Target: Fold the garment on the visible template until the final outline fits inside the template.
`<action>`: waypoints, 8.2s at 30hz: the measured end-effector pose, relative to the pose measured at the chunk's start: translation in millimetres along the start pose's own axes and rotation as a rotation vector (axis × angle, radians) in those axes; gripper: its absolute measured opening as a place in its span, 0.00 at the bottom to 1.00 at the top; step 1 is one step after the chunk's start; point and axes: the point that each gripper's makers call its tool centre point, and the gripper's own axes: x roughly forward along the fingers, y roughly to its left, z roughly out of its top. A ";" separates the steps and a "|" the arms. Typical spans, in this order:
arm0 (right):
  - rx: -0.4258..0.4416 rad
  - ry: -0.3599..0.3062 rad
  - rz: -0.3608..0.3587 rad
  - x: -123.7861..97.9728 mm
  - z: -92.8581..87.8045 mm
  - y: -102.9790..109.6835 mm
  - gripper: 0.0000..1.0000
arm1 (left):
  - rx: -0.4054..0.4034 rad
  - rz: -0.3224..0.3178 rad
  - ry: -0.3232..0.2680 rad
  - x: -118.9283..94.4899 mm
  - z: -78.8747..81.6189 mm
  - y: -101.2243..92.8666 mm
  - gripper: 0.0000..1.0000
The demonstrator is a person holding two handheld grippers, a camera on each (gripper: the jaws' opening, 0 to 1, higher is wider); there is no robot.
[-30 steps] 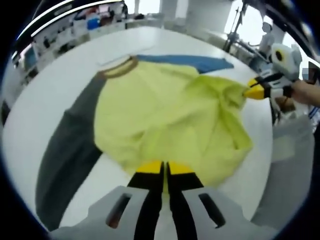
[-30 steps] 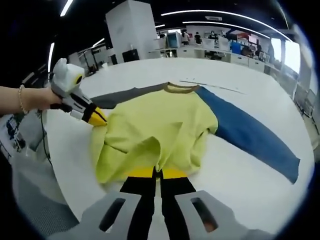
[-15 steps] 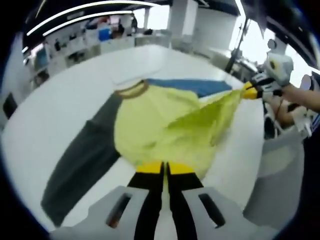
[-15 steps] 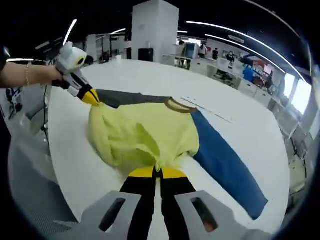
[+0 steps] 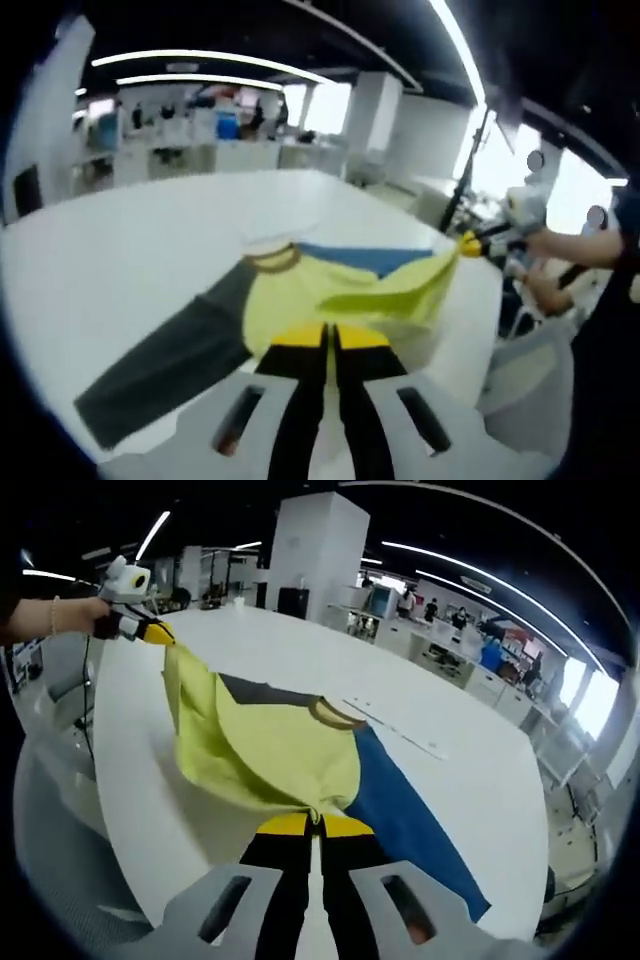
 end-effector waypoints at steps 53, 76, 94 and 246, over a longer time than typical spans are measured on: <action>-0.352 0.242 0.248 -19.0 -103.6 93.1 0.03 | -0.078 -0.222 0.159 -44.6 -131.8 -49.4 0.00; -0.448 0.314 0.331 -12.1 -143.0 112.8 0.03 | -0.109 -0.198 0.265 -44.2 -187.5 -39.8 0.00; -0.375 0.325 0.333 -7.2 -157.0 113.3 0.03 | -0.186 -0.154 0.269 -43.0 -206.4 -32.5 0.00; 0.345 -0.065 -0.134 -141.0 -64.7 6.3 0.81 | -0.056 0.187 -0.029 -123.9 -46.0 -37.4 0.99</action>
